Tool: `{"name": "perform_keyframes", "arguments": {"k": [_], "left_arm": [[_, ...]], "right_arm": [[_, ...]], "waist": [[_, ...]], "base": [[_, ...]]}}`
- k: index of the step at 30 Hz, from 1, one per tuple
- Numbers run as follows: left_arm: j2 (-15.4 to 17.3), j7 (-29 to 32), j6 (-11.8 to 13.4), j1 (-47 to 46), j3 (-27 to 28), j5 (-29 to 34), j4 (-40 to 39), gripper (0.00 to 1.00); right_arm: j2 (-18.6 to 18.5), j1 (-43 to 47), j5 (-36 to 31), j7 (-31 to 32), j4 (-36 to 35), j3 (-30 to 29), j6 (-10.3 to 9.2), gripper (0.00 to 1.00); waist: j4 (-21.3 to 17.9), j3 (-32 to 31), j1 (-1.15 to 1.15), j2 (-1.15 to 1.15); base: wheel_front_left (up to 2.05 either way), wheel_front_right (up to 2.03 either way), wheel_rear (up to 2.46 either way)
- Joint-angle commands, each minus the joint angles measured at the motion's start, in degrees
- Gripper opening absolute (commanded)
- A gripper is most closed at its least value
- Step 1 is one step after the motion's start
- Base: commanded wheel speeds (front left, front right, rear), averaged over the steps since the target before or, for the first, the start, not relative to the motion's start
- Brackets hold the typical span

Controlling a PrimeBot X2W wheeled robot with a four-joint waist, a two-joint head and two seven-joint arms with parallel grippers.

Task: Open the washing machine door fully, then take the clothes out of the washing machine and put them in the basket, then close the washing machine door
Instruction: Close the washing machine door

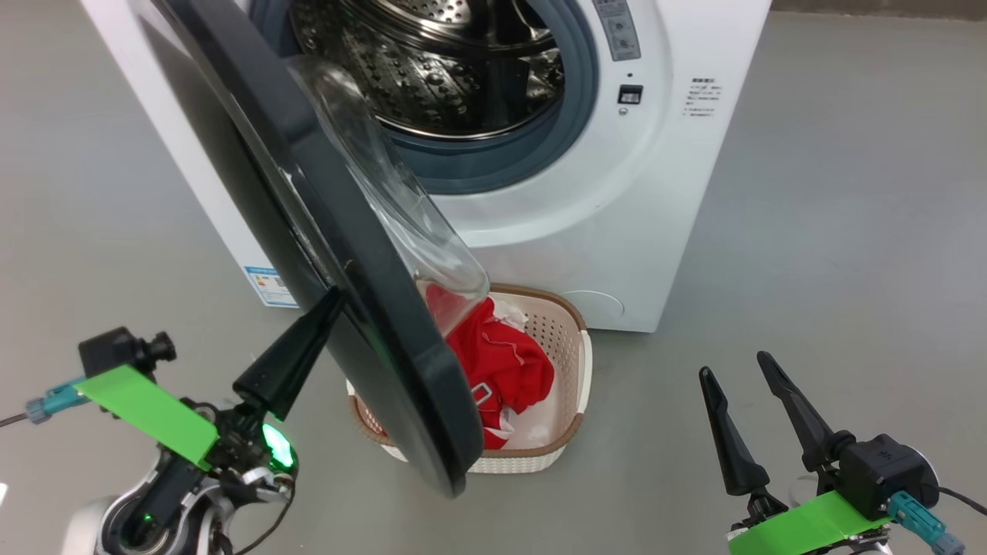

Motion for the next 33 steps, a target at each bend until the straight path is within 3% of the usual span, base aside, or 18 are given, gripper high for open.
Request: {"name": "perform_keyframes", "arguments": {"k": [1,33], "left_arm": [[0.63,-0.15,-0.93,-2.37,0.35,-0.90,-1.34,0.00],[0.63,-12.06,-5.66,-17.32,-5.98,-6.10,9.19,0.00]], "right_arm": [[-0.46,-2.40,0.34,-0.53,-1.40,1.21,0.28,1.00],[-0.46,-5.41,0.52,-0.53,-1.91,1.67,0.28,1.00]], "waist": [[-1.05,0.76,0.00,0.00],[-11.54,6.51,0.00,0.00]], "base": [[0.00,0.00,0.00],[0.00,0.00,0.00]]}}
